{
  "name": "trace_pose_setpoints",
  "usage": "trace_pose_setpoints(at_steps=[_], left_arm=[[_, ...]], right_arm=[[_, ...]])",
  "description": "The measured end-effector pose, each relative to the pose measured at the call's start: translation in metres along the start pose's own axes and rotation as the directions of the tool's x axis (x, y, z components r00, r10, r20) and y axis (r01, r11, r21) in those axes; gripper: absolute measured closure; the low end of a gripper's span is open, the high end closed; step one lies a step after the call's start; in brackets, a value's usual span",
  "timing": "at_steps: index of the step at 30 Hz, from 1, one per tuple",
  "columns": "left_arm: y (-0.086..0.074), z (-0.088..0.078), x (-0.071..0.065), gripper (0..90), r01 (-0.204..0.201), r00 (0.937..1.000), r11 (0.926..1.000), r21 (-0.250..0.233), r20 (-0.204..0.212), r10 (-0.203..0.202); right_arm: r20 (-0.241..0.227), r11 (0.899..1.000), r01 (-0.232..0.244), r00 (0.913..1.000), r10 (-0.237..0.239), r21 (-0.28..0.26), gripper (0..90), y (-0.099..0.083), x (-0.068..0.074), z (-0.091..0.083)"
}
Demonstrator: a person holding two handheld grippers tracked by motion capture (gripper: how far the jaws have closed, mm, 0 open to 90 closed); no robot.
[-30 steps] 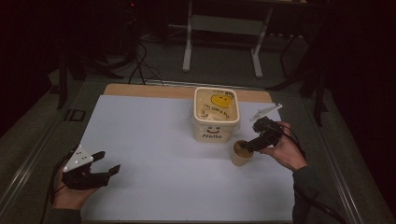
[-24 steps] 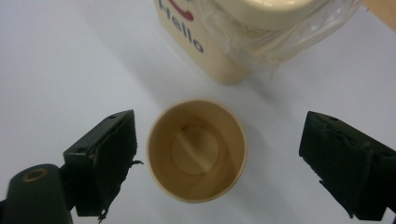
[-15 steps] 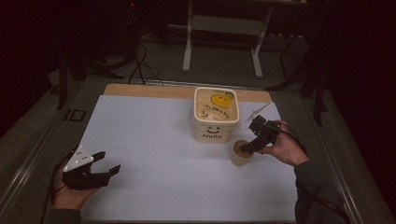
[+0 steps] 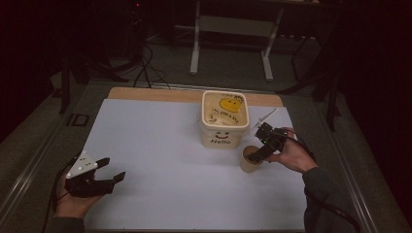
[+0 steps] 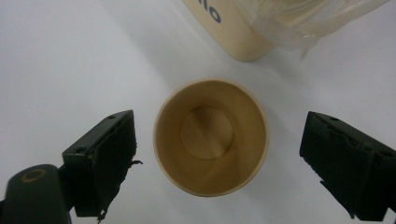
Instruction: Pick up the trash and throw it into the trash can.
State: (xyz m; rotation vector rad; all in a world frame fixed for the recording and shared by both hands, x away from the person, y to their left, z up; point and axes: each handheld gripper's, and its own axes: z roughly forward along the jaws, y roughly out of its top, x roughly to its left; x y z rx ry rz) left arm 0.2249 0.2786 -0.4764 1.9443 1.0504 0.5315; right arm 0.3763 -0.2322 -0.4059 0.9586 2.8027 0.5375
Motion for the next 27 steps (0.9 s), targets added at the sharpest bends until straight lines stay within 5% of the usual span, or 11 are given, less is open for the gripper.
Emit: trace_pose_setpoints(at_steps=[27], left_arm=[[0.0,0.0,0.0,24.2,0.001,1.0,1.0,0.001,0.001,-0.001]], right_arm=[[-0.031,0.996,0.011,0.9995,-0.008,0.085,10.0,0.0,0.0,0.027]])
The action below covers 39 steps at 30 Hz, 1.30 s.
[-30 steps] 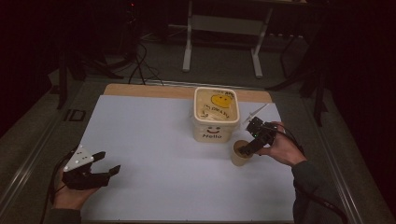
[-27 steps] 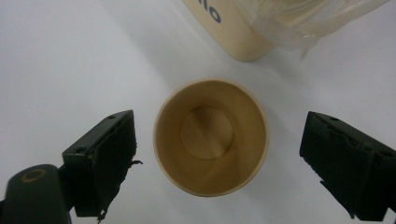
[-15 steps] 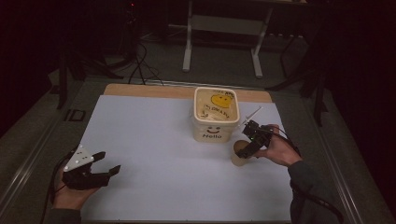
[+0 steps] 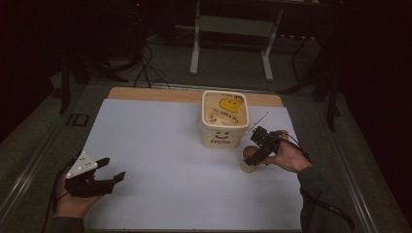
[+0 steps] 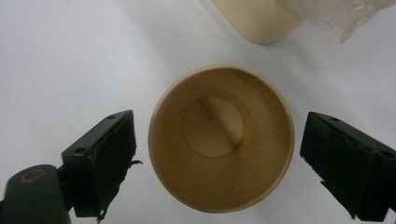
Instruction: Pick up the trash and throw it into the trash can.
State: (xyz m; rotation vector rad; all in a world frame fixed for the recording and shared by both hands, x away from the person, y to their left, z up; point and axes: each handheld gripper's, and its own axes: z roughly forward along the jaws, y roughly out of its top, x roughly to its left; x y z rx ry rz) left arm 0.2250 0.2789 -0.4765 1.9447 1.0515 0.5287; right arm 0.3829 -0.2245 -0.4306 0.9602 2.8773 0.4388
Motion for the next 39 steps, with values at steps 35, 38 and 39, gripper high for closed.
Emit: trace_pose_setpoints(at_steps=[35,38,39], left_arm=[[0.0,0.0,0.0,24.2,0.001,1.0,1.0,0.002,0.002,-0.001],[0.0,0.0,0.0,24.2,0.003,1.0,1.0,0.004,0.003,-0.003],[0.0,0.001,0.0,24.2,0.003,1.0,1.0,0.004,0.003,-0.003]], right_arm=[[0.015,0.997,0.033,0.9993,-0.034,0.065,19.4,0.003,0.0,0.01],[0.013,0.997,0.037,0.9992,-0.038,0.066,19.4,0.003,0.0,0.007],[0.012,0.997,0.041,0.999,-0.042,0.067,19.4,0.003,0.0,0.007]])
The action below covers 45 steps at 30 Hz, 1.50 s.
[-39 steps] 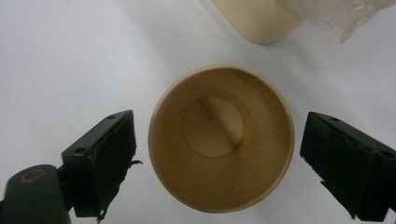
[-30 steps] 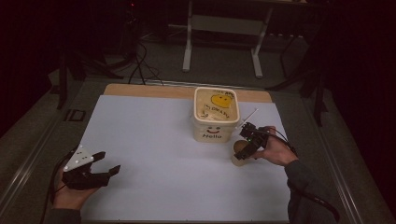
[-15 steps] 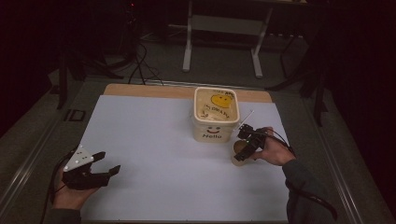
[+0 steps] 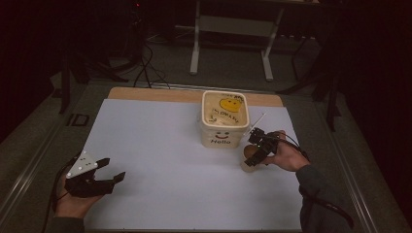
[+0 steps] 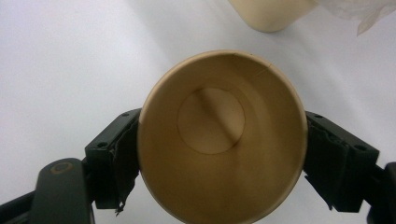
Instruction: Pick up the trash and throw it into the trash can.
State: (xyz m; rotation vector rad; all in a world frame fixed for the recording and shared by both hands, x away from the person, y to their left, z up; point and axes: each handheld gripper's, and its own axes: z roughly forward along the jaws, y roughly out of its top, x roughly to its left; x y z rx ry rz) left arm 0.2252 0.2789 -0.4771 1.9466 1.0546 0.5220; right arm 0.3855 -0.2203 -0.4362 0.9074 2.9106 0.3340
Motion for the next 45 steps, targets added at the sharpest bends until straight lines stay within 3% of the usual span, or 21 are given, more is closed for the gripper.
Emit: trace_pose_setpoints(at_steps=[14,31,45], left_arm=[[0.0,0.0,0.0,24.2,0.001,1.0,1.0,0.002,0.002,-0.001],[0.0,0.001,0.0,24.1,0.003,1.0,1.0,0.004,0.006,-0.003],[-0.001,0.001,0.0,24.1,0.003,1.0,1.0,0.006,0.008,-0.003]], right_arm=[[0.003,0.999,0.036,0.9993,-0.036,0.01,19.5,0.001,0.0,-0.022],[0.029,0.997,0.075,0.9967,-0.075,0.007,20.3,0.005,-0.003,-0.067],[0.04,0.994,0.104,0.9937,-0.105,0.01,20.9,0.009,-0.004,-0.091]])
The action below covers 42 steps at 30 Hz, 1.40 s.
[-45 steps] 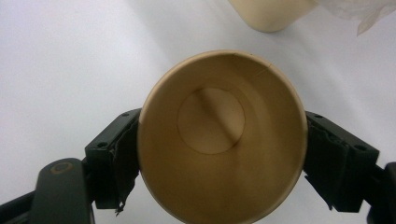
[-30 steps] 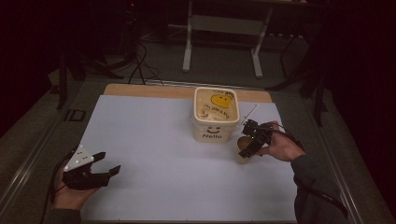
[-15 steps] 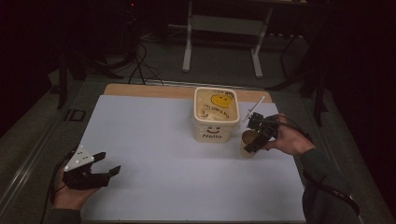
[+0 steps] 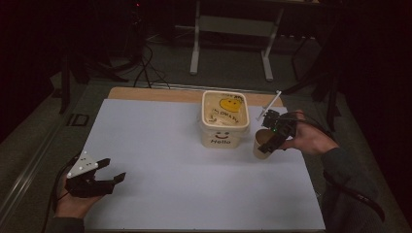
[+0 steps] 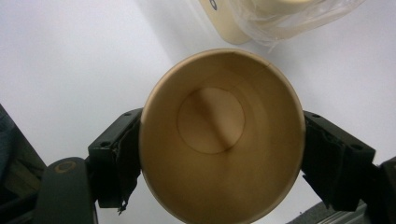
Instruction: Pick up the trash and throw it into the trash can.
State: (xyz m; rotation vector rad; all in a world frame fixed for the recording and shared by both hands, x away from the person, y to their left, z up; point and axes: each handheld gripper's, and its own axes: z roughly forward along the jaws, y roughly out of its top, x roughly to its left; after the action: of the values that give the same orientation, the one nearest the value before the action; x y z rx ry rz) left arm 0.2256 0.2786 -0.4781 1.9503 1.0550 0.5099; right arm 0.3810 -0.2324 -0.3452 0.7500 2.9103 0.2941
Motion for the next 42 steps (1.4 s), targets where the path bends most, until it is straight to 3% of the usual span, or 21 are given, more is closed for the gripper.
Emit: trace_pose_setpoints(at_steps=[24,42], left_arm=[[0.0,0.0,0.0,24.1,0.002,1.0,1.0,0.002,0.003,-0.002],[0.0,0.0,0.001,24.1,0.004,1.0,1.0,0.0,0.005,-0.004]], right_arm=[[0.016,1.0,0.021,0.9997,-0.02,-0.018,21.3,0.009,-0.003,-0.026],[0.036,0.999,0.017,0.9992,-0.016,-0.049,21.6,0.032,-0.008,-0.044]])
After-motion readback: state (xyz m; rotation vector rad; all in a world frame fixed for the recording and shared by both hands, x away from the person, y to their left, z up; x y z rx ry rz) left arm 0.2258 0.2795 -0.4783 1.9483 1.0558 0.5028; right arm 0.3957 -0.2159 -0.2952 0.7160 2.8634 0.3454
